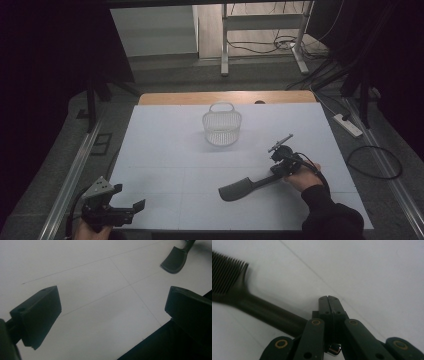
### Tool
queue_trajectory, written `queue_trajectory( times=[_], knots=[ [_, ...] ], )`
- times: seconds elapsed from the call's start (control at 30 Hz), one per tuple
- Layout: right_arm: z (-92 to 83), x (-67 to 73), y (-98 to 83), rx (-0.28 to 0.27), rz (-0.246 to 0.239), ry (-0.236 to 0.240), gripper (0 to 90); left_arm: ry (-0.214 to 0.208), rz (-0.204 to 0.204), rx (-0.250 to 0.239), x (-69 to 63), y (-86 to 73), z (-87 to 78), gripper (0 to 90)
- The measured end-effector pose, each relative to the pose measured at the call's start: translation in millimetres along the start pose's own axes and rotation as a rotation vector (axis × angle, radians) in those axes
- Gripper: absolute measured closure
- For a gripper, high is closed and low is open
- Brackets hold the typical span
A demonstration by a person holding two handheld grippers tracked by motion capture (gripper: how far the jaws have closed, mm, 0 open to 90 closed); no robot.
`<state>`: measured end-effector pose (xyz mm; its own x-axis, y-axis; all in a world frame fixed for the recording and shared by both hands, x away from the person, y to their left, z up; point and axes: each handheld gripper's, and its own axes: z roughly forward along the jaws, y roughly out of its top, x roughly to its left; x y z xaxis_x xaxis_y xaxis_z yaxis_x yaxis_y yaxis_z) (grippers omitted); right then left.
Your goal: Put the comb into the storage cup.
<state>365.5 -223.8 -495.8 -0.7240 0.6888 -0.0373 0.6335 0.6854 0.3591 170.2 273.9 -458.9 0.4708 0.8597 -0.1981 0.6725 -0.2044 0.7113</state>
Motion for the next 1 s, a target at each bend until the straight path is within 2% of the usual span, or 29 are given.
queue_trajectory(
  times=[0.57,0.77,1.0],
  knots=[
    [-12.5,11.2,-29.2,0.01,-0.003,0.019,89.5,0.002,0.003,0.002,-0.6,0.5,0.4,1.4],
    [-16.9,21.3,-38.3,0.014,-0.015,0.017,89.4,0.002,0.002,0.001,-0.6,0.3,0.1,1.4],
    [-21.5,31.3,-48.8,0.016,-0.02,0.036,89.5,0.002,0.005,0.003,-0.8,0.4,0.3,1.4]
  ],
)
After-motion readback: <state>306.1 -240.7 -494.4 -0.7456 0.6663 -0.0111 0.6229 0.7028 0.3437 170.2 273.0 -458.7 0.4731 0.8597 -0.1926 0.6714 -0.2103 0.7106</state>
